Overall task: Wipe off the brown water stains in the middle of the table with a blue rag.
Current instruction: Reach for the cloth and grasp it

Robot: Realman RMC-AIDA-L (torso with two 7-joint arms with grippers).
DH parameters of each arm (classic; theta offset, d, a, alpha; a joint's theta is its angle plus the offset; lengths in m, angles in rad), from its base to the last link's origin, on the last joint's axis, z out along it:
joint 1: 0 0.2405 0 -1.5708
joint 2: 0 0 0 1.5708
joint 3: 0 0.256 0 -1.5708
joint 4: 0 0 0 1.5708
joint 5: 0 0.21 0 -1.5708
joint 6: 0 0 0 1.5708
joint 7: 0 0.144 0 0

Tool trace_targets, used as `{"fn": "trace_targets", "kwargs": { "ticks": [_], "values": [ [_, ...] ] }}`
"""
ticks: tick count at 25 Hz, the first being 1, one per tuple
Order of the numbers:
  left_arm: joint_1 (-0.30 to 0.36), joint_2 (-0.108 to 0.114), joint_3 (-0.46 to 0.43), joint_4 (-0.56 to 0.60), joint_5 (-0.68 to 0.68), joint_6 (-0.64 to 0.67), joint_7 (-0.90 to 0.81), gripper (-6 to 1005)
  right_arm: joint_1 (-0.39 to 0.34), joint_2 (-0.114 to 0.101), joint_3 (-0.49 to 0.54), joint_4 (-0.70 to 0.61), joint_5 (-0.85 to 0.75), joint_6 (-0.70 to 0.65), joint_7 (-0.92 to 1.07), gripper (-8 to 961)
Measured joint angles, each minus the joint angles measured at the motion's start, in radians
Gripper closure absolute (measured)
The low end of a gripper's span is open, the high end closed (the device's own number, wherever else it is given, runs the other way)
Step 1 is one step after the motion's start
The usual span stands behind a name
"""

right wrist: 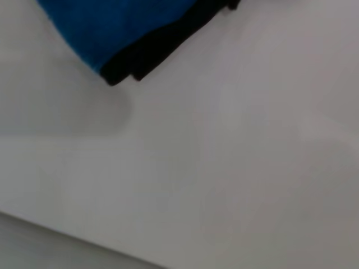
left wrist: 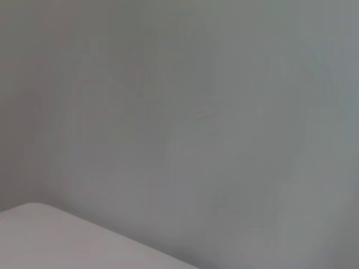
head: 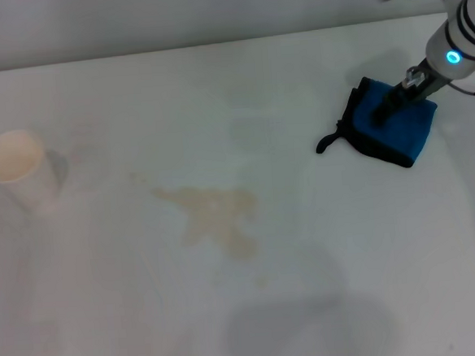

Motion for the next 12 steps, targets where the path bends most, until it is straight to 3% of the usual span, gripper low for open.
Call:
{"fn": "trace_targets", "kwargs": {
  "ticks": [6, 12],
  "values": [
    [0.0, -0.001, 0.002, 0.002, 0.0, 0.0, 0.0, 123, -0.016, 0.02, 0.001, -0.002, -0.012, -0.018, -0.001, 125],
    [0.006, -0.002, 0.003, 0.004, 0.0, 0.0, 0.0, 123, -0.023, 0.025, 0.001, -0.003, -0.012, -0.027, 0.001, 124]
  ]
}}
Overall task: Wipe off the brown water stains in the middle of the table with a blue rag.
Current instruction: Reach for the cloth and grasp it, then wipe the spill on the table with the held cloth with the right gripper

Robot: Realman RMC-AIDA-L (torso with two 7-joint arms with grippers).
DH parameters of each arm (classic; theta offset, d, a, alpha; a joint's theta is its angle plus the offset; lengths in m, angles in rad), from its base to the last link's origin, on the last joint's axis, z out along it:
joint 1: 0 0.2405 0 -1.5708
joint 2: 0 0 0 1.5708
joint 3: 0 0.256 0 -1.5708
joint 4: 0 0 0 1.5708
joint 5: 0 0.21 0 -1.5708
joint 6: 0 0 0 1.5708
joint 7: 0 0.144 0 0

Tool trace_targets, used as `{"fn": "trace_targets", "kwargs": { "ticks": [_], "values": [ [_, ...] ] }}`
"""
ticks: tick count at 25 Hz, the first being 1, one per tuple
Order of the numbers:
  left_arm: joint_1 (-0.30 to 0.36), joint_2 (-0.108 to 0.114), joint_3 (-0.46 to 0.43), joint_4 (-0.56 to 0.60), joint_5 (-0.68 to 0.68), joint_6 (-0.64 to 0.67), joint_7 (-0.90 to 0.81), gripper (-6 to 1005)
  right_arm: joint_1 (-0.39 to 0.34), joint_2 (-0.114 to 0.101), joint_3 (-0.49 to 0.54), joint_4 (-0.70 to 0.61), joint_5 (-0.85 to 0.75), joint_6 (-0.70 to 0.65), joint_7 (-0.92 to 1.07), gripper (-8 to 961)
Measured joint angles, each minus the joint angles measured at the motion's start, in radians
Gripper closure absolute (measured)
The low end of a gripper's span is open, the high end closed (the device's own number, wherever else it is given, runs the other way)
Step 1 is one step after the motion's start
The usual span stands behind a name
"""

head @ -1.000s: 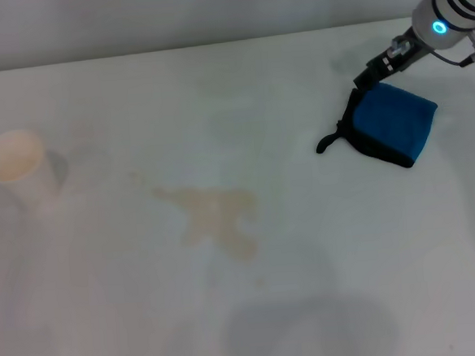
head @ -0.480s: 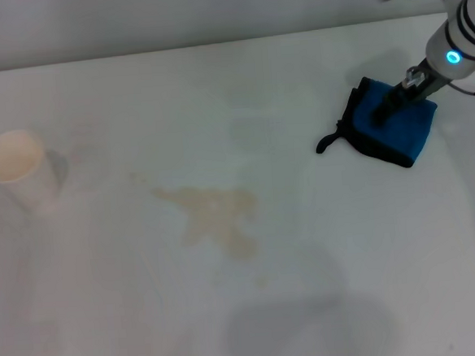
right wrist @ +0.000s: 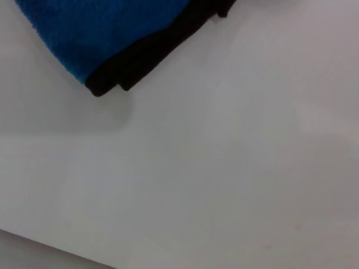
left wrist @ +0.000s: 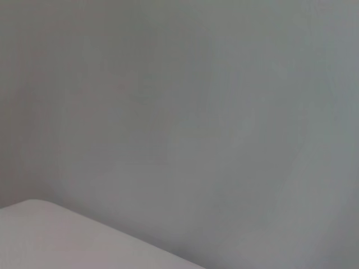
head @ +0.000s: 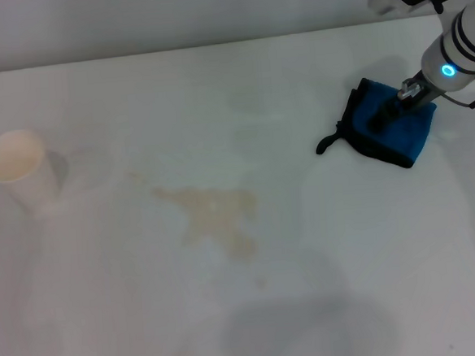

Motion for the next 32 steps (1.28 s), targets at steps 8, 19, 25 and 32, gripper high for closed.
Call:
{"fn": "trace_targets", "kwargs": {
  "ticks": [8, 19, 25, 32],
  "values": [
    [0.006, 0.0, 0.0, 0.0, 0.0, 0.0, 0.0, 124, 0.0, 0.003, -0.001, -0.001, -0.009, 0.012, 0.002, 247],
    [0.008, 0.0, 0.0, 0.0, 0.0, 0.002, 0.0, 124, -0.002, 0.007, -0.003, -0.01, -0.017, 0.047, 0.002, 555],
    [0.008, 0.0, 0.0, -0.002, 0.0, 0.004, 0.0, 124, -0.001, 0.009, -0.003, -0.017, -0.02, 0.058, -0.004, 778],
    [0.01, 0.0, 0.0, -0.003, 0.0, 0.005, 0.0, 123, -0.007, 0.027, -0.003, -0.054, -0.012, 0.09, -0.04, 849]
  ]
}}
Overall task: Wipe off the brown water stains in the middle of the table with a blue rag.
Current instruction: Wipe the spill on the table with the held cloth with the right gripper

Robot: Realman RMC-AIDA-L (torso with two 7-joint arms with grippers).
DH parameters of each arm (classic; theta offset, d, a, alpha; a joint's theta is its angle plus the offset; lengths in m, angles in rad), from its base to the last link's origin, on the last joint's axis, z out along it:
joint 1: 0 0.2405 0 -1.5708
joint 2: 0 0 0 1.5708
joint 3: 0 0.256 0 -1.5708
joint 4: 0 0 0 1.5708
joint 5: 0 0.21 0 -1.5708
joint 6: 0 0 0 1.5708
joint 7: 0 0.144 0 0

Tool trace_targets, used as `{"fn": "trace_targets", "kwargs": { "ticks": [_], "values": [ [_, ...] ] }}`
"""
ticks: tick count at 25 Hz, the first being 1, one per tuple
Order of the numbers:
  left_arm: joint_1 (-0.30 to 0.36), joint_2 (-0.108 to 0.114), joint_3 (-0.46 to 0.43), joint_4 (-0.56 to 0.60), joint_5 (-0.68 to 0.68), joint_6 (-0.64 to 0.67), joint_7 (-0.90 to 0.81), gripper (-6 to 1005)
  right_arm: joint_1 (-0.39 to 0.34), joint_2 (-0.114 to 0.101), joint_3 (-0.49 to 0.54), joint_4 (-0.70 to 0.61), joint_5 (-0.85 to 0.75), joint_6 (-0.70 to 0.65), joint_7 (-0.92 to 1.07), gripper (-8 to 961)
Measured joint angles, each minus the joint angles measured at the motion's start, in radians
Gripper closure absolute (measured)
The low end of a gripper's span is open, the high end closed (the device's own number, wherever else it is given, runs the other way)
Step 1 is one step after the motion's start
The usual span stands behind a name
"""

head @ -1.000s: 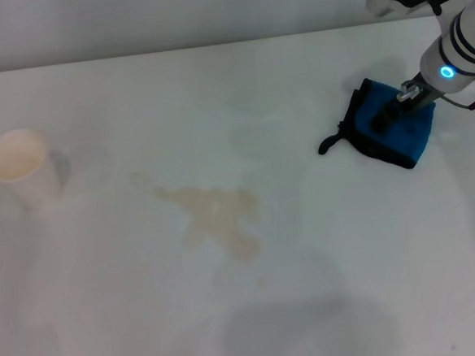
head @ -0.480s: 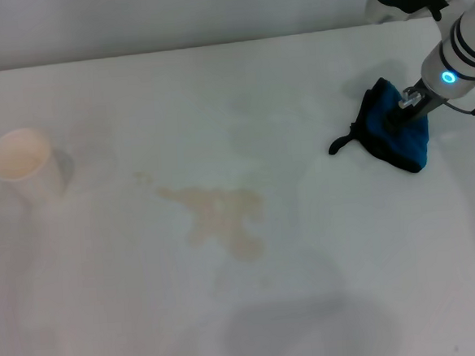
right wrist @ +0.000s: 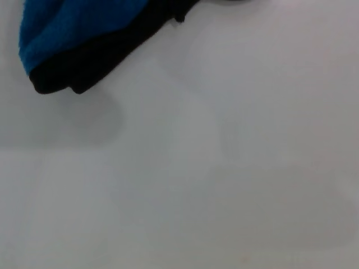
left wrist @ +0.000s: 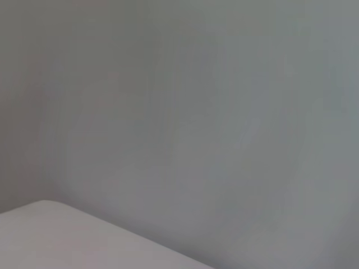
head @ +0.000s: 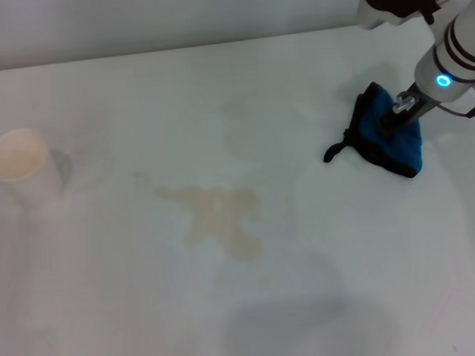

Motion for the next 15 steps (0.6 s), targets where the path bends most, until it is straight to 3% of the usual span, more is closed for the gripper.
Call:
{"fn": "trace_targets", "kwargs": {
  "ticks": [7, 15],
  "values": [
    [-0.002, 0.001, -0.005, 0.001, 0.0, 0.0, 0.0, 124, 0.002, 0.013, -0.058, -0.009, 0.14, 0.028, -0.088, 852],
    [-0.008, 0.001, -0.007, 0.001, -0.003, -0.002, 0.0, 124, -0.04, 0.013, -0.409, -0.075, 0.493, 0.013, -0.13, 855]
  ]
}}
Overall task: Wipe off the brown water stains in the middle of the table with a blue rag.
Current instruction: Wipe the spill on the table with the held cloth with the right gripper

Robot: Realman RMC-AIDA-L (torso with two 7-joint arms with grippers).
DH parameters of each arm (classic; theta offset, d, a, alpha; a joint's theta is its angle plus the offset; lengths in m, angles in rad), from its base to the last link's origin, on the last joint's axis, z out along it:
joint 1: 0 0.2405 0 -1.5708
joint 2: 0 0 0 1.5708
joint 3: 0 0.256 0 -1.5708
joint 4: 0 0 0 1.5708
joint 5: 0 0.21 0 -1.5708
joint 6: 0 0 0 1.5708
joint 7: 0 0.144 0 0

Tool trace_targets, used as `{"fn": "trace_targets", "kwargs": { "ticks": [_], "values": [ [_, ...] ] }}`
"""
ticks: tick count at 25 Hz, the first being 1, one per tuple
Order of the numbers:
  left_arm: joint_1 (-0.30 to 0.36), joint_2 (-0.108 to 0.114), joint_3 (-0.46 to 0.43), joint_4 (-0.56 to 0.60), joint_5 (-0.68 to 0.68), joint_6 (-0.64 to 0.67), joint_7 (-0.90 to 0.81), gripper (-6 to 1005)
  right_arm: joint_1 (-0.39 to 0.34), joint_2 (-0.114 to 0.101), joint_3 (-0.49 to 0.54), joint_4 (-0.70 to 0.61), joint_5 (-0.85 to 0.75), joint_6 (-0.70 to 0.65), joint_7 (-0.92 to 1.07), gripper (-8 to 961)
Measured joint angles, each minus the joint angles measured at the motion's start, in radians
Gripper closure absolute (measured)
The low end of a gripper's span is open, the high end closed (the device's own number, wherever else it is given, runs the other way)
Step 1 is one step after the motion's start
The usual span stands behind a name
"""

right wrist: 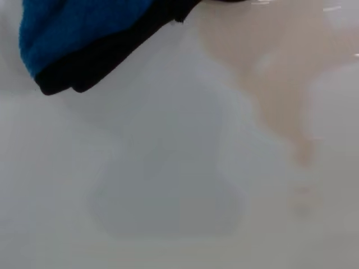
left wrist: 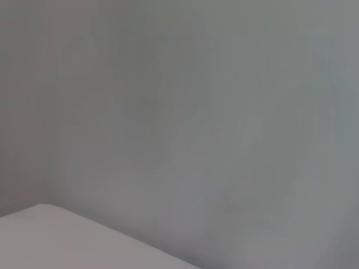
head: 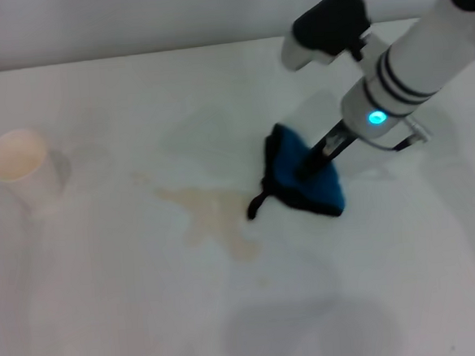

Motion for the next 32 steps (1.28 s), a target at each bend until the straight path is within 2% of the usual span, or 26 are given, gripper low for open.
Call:
{"fn": "trace_targets", "kwargs": {
  "ticks": [5, 10, 19, 25, 32],
  "values": [
    [-0.006, 0.0, -0.001, 0.003, -0.003, 0.0, 0.0, 123, -0.054, 0.003, -0.195, -0.132, 0.124, 0.0, -0.005, 857],
    [-0.011, 0.0, -0.001, 0.003, -0.003, -0.001, 0.0, 123, -0.06, 0.003, -0.341, -0.201, 0.174, 0.0, -0.018, 861],
    [-0.017, 0.0, -0.001, 0.0, -0.003, -0.005, 0.0, 123, -0.07, 0.005, -0.413, -0.229, 0.336, 0.092, -0.253, 862],
    [-0.028, 0.001, -0.001, -0.007, -0.003, -0.016, 0.0, 124, -0.104, 0.005, -0.45, -0.294, 0.362, 0.185, -0.397, 861],
    [-0.033, 0.001, -0.001, -0.017, -0.003, -0.017, 0.0, 124, -0.105, 0.005, -0.484, -0.303, 0.403, 0.093, -0.407, 861]
  ]
}}
